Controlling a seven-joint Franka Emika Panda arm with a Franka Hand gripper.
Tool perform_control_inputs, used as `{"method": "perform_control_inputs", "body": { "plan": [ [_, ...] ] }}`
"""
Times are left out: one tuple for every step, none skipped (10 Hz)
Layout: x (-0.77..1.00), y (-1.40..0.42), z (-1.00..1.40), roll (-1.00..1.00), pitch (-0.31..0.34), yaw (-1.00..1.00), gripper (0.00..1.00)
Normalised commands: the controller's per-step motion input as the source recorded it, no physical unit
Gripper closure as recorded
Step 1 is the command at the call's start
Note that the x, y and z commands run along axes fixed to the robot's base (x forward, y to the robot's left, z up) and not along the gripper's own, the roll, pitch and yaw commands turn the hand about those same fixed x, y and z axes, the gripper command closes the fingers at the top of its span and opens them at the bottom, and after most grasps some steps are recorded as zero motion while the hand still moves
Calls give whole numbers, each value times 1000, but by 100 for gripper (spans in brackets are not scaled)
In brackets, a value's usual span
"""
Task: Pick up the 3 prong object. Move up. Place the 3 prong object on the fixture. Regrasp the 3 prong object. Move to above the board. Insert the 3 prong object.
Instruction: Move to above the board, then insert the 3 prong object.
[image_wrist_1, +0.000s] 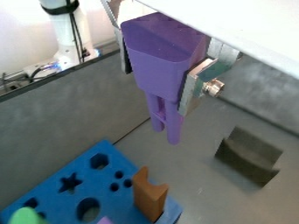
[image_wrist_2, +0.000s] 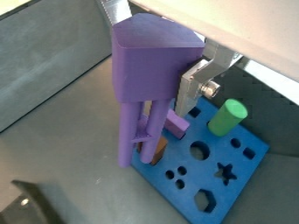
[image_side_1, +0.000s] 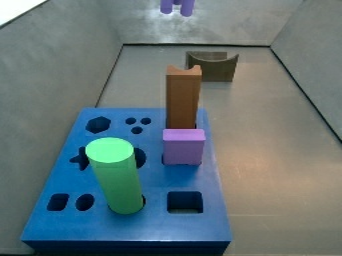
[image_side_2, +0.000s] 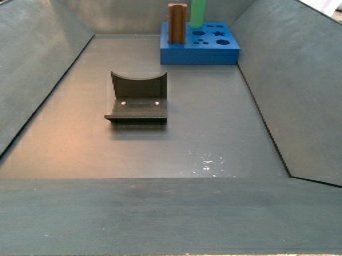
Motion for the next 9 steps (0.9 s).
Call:
{"method": "perform_control_inputs", "body": {
  "plan": [
    [-196,82,12,-381,-236,-8,100],
    [-160,71,10,-266,-198,-6,100],
    [-141,68,8,-228,-175,-7,100],
    [43,0,-17,-1,0,-14,100],
    [223,306,0,-423,0,0,100],
    [297,380,0,-500,1,0,100],
    [266,360,100,-500,0,0,100],
    [206,363,91,-500,0,6,100],
    [157,349,54,-500,0,66,100]
  ]
}}
